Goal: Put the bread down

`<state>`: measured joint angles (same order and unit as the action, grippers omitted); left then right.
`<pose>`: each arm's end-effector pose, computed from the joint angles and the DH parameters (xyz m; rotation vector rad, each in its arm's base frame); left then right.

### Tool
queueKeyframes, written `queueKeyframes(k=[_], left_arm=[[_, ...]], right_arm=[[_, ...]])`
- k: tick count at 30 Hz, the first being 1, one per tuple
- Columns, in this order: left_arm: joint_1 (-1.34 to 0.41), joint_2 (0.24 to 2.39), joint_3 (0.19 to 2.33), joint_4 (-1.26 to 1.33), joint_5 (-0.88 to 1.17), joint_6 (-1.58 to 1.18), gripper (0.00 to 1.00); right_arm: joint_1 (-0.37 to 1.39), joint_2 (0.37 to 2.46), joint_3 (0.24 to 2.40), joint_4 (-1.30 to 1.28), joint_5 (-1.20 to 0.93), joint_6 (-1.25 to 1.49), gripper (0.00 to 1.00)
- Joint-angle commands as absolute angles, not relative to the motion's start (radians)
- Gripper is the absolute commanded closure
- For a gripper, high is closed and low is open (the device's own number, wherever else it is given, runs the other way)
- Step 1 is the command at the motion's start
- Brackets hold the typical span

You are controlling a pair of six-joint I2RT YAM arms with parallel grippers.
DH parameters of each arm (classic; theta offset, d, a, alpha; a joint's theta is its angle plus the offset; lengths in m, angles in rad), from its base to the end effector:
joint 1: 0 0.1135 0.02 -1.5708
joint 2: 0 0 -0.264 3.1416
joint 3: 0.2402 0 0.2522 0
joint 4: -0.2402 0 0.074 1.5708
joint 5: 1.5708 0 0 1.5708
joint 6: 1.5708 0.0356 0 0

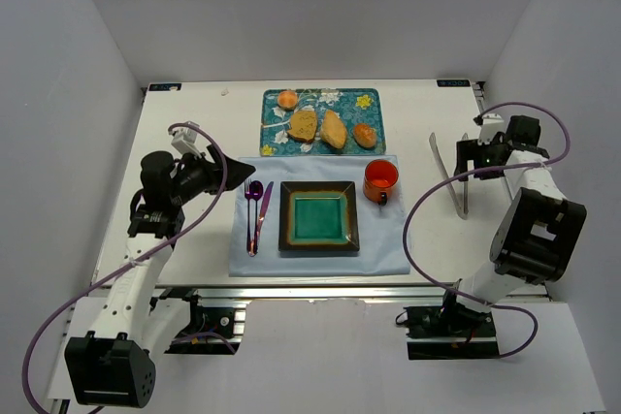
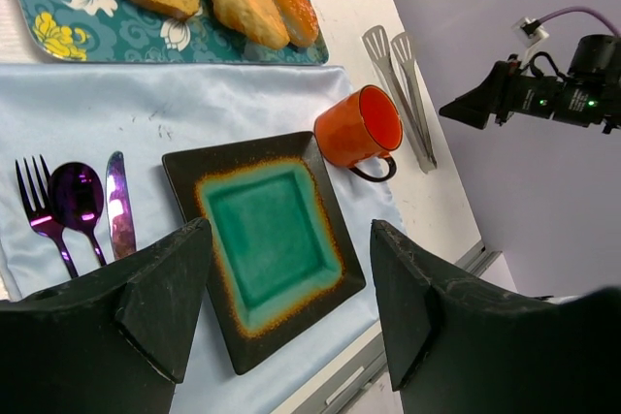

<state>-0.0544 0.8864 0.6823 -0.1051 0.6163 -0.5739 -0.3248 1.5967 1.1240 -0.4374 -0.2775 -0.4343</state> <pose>0.2019 -0.0316 0.2958 -0.0610 1.9447 -1.0014 0.3241 -0.0988 0.2338 -0.2492 2.4203 0.0065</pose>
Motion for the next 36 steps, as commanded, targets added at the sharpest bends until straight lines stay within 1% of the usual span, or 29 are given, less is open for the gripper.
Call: queueKeyframes(k=[1,6,15,18,21,24,27,30,31,32,33,35,36], left_arm=[[-0.052,0.877,0.676,-0.089,0.637,-0.58,0.25],[-0.051,0.881,0.696,-0.12,0.623,-0.563,0.25],[-0.052,0.87,0.686,-0.13,0.612,-0.571,0.25],[-0.052,0.871,0.692,-0.135,0.612,-0.569,0.25],[-0.052,0.874,0.706,-0.152,0.606,-0.558,0.25],[-0.052,0.873,0.712,-0.166,0.6,-0.554,0.25],[-0.052,0.874,0.704,-0.156,0.603,-0.558,0.25],[-0.052,0.877,0.701,-0.143,0.607,-0.568,0.25],[-0.052,0.879,0.704,-0.14,0.607,-0.569,0.25],[-0.052,0.879,0.707,-0.14,0.607,-0.569,0.25],[-0.052,0.882,0.713,-0.14,0.606,-0.568,0.25],[-0.052,0.884,0.719,-0.144,0.606,-0.565,0.25],[-0.052,0.885,0.722,-0.147,0.606,-0.563,0.25]], right_arm=[[-0.321,1.629,1.08,-0.33,-0.221,-0.46,0.11],[-0.304,1.706,1.094,-0.316,-0.213,-0.442,0.1],[-0.262,1.769,1.081,-0.308,-0.232,-0.443,0.11],[-0.241,1.799,1.077,-0.287,-0.184,-0.423,0.12],[-0.229,1.824,1.077,-0.265,-0.109,-0.396,0.15],[-0.227,1.827,1.066,-0.252,-0.101,-0.393,0.2],[-0.227,1.833,1.065,-0.25,-0.109,-0.393,0.28],[-0.229,1.833,1.068,-0.25,-0.133,-0.393,0.42],[-0.227,1.833,1.081,-0.256,-0.141,-0.396,0.53],[-0.227,1.832,1.091,-0.259,-0.153,-0.394,0.6],[-0.227,1.829,1.115,-0.27,-0.167,-0.394,0.71],[-0.227,1.81,1.15,-0.285,-0.192,-0.391,0.82],[-0.227,1.803,1.17,-0.293,-0.233,-0.387,0.86]])
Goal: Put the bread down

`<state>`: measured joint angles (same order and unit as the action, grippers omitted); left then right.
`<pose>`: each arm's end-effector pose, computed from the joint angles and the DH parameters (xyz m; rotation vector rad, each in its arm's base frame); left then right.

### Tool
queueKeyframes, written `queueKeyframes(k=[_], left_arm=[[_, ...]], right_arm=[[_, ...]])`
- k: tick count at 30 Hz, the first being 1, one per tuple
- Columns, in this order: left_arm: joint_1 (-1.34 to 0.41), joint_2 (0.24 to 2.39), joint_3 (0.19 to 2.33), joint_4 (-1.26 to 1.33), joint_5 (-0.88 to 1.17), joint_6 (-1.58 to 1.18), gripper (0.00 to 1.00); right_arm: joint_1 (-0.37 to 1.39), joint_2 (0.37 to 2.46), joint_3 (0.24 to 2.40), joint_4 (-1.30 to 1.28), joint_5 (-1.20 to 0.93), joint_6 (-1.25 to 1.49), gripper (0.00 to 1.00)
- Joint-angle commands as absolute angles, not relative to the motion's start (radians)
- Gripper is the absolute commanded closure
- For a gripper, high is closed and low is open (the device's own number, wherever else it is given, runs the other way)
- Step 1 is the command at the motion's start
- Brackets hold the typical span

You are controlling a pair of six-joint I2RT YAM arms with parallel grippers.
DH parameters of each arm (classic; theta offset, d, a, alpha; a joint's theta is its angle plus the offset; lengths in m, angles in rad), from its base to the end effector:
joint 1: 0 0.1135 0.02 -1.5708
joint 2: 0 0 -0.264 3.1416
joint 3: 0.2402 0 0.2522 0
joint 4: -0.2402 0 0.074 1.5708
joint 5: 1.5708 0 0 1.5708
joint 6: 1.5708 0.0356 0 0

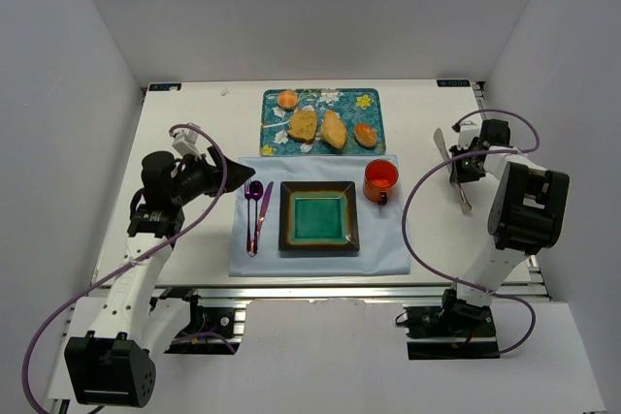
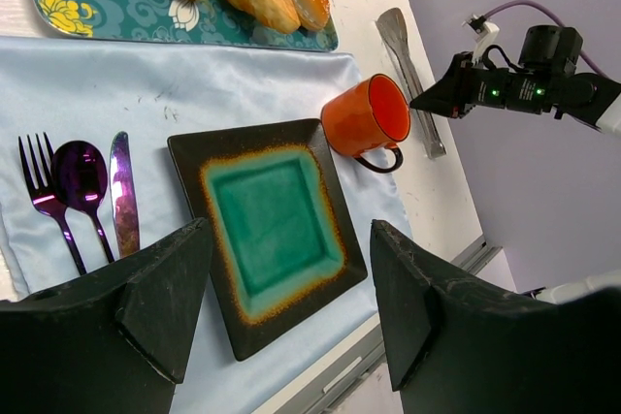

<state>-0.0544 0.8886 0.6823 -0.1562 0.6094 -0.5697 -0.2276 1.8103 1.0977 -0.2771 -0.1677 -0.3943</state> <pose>0.2007 -0.0313 0.2904 -0.0875 1.9935 -0.9969 0.3590 -0.0770 0.1640 -0.2749 2.5248 -0.0291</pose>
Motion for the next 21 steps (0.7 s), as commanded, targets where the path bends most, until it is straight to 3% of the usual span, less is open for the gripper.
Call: queueKeyframes(k=[1,5,10,16,21], left_arm=[[-0.052,0.887,0.729,-0.15,0.606,-0.56,0.25],[-0.051,0.89,0.738,-0.147,0.606,-0.56,0.25],[-0.052,0.896,0.744,-0.135,0.609,-0.566,0.25],[-0.052,0.882,0.756,-0.166,0.601,-0.56,0.25],[-0.052,0.853,0.762,-0.209,0.584,-0.551,0.25]], right_arm=[[-0.226,1.792,1.193,-0.304,-0.257,-0.382,0.91],[-0.164,1.732,1.34,-0.347,-0.376,-0.324,0.89],[-0.023,1.729,1.491,-0.361,-0.445,-0.221,0.71],[0.164,1.857,1.679,-0.313,-0.45,-0.095,0.56],[0.264,1.991,1.854,-0.301,-0.436,-0.064,0.54]])
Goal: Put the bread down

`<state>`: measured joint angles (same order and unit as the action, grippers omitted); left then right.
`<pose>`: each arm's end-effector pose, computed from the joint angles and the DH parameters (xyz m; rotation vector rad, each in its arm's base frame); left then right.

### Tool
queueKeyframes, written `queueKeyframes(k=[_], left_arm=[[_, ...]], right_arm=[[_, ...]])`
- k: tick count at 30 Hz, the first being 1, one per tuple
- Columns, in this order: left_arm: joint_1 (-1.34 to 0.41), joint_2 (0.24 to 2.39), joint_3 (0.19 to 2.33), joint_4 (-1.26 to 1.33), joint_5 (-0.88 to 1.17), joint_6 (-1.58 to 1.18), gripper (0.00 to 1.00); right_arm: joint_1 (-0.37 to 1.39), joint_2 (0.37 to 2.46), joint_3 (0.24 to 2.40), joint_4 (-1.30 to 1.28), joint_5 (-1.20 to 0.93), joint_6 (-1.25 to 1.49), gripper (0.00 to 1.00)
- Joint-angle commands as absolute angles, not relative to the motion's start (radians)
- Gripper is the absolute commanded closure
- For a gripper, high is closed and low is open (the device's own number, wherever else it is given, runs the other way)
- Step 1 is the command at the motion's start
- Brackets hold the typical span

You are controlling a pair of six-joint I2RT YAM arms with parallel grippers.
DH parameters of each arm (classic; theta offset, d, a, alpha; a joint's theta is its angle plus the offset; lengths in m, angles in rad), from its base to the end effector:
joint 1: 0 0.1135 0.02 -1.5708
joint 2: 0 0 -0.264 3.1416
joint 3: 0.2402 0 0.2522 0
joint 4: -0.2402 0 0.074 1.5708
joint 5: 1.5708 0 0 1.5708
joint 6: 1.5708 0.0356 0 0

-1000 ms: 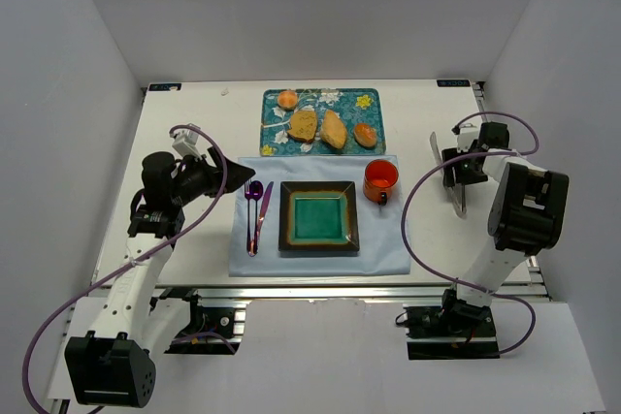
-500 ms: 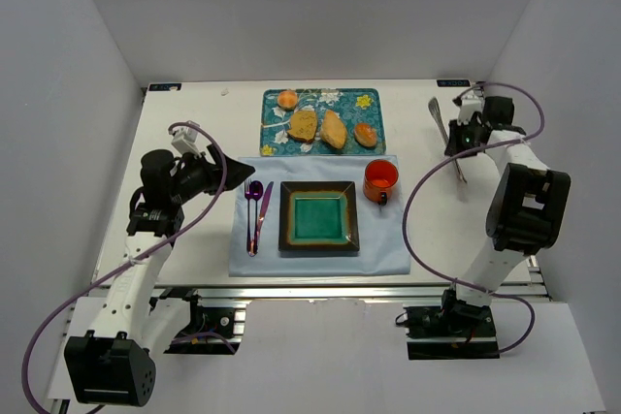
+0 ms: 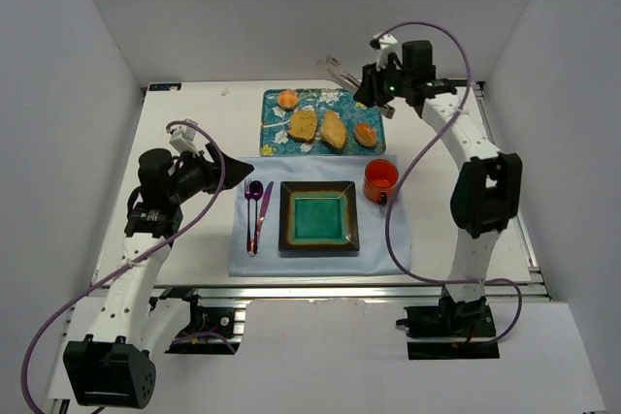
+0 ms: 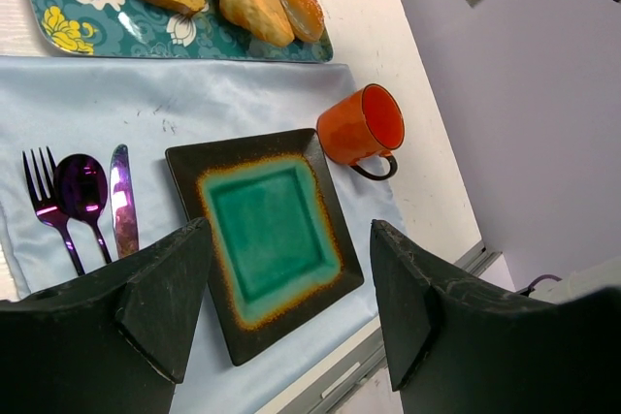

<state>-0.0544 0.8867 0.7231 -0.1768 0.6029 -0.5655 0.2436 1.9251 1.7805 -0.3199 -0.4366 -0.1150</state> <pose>0.2006 -0.0311 0.3029 -0.0774 1.9719 -0.9862 0.4405 0.1250 0.3376 -0.6290 1.9276 0.5244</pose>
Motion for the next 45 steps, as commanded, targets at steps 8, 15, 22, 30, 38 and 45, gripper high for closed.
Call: queueKeyframes(k=[8,15,22,30,38,45], left_arm=[[-0.052,0.828,0.762,-0.265,0.551,-0.546,0.25],[-0.052,0.831,0.765,-0.278,0.535,-0.543,0.25],[-0.052,0.859,0.776,-0.281,0.529,-0.523,0.25],[-0.052,0.897,0.773,-0.249,0.543,-0.52,0.25],[-0.052,0.916,0.773,-0.247,0.543,-0.505,0.25],[-0.052,0.93,0.775,-0.241,0.543,-0.495,0.25]], right_arm=[[0.368,2.174,2.095,-0.295,-0.393,-0.115,0.49],[0.471,2.233,2.112,-0.252,-0.223,-0.239,0.44],[0.518,2.302,2.123,-0.215,-0.06,-0.328,0.43],[0.546,2.355,2.128,-0.187,0.026,-0.428,0.42],[0.563,2.382,2.131,-0.19,0.044,-0.442,0.4],[0.569,2.362,2.109,-0.183,0.023,-0.417,0.4]])
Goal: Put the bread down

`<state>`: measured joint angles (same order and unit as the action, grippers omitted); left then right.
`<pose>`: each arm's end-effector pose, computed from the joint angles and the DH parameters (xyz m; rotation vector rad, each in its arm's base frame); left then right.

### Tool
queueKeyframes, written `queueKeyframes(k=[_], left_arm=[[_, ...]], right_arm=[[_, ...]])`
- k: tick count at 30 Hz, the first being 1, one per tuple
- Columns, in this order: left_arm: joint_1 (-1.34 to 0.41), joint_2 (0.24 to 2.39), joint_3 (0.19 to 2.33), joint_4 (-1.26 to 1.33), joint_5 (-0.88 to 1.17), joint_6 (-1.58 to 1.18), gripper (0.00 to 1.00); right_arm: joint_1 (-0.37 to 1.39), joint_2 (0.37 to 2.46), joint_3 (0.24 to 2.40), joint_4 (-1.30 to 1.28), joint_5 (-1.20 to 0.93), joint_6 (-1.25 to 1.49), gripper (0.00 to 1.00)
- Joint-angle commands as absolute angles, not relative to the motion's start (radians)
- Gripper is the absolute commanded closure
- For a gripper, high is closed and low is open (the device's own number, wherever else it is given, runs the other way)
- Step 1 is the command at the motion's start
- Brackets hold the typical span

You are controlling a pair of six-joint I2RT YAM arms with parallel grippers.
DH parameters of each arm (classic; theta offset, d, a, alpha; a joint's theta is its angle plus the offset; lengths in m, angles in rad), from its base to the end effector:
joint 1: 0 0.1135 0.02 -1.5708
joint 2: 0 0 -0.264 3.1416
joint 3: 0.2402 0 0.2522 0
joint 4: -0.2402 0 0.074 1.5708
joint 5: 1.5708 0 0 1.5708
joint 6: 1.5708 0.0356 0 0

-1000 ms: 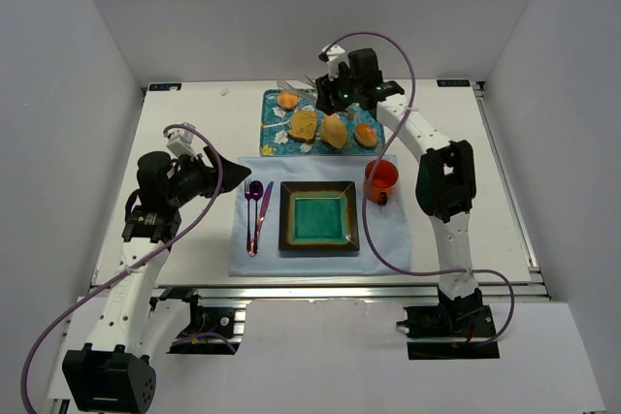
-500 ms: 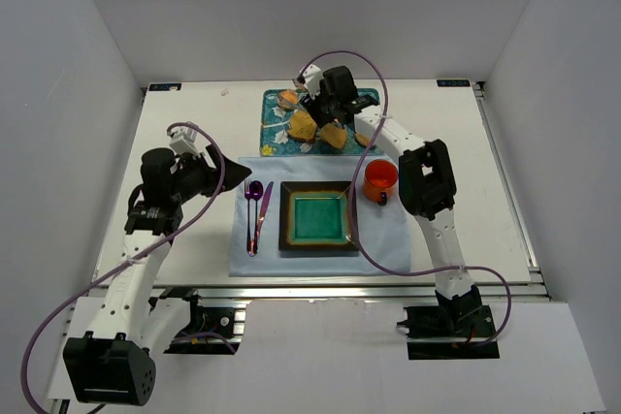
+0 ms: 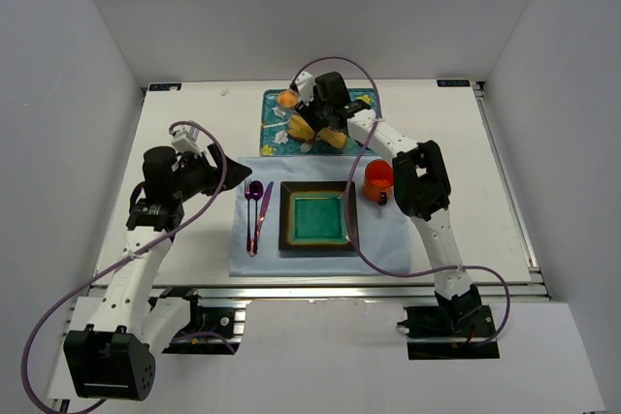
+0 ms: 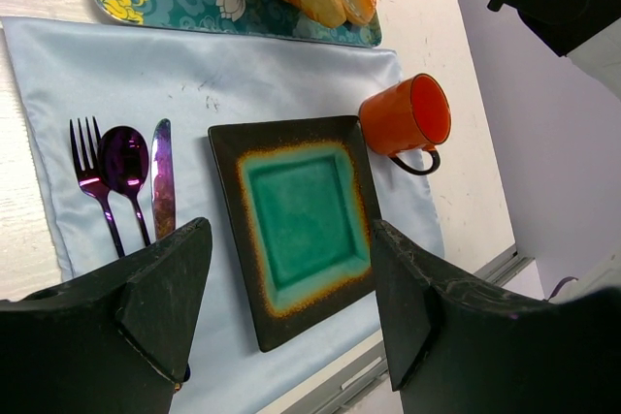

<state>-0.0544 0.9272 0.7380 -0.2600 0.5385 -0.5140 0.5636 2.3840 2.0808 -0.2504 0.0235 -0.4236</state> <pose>0.2063 -0.0295 0.2921 -0.1203 2.0646 -0.8986 0.4711 0.2967 0.2214 -0.9944 1.8777 0.0579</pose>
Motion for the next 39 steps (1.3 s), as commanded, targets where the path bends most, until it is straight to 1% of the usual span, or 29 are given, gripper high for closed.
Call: queueKeyframes(k=[1,13,16,19,22,23,25,26,30,35,39], left_arm=[[-0.052,0.931,0.775,-0.241,0.545,-0.494,0.25],[-0.052,0.943,0.792,-0.252,0.549,-0.479,0.25],[-0.052,0.94,0.796,-0.259,0.549,-0.476,0.25],[-0.051,0.936,0.802,-0.268,0.548,-0.472,0.25],[-0.052,0.93,0.808,-0.276,0.548,-0.471,0.25],[-0.052,0.928,0.81,-0.279,0.546,-0.469,0.25],[-0.052,0.919,0.81,-0.284,0.545,-0.469,0.25],[-0.052,0.916,0.81,-0.285,0.543,-0.469,0.25],[-0.052,0.897,0.808,-0.296,0.537,-0.471,0.25],[-0.052,0.877,0.81,-0.299,0.529,-0.472,0.25],[-0.052,0.864,0.807,-0.301,0.525,-0.474,0.25]], right_arm=[[0.569,2.364,2.109,-0.183,0.029,-0.417,0.4],[0.569,2.393,2.117,-0.209,0.057,-0.414,0.4],[0.569,2.402,2.125,-0.222,0.051,-0.41,0.42],[0.569,2.414,2.143,-0.242,0.038,-0.403,0.46],[0.569,2.427,2.161,-0.261,0.023,-0.394,0.52],[0.569,2.427,2.163,-0.262,0.02,-0.393,0.57],[0.569,2.424,2.166,-0.267,0.009,-0.387,0.61],[0.569,2.419,2.166,-0.268,0.009,-0.385,0.65],[0.569,2.384,2.166,-0.264,-0.034,-0.37,0.75],[0.568,2.306,2.166,-0.262,-0.071,-0.339,0.8],[0.568,2.25,2.16,-0.282,-0.106,-0.308,0.83]])
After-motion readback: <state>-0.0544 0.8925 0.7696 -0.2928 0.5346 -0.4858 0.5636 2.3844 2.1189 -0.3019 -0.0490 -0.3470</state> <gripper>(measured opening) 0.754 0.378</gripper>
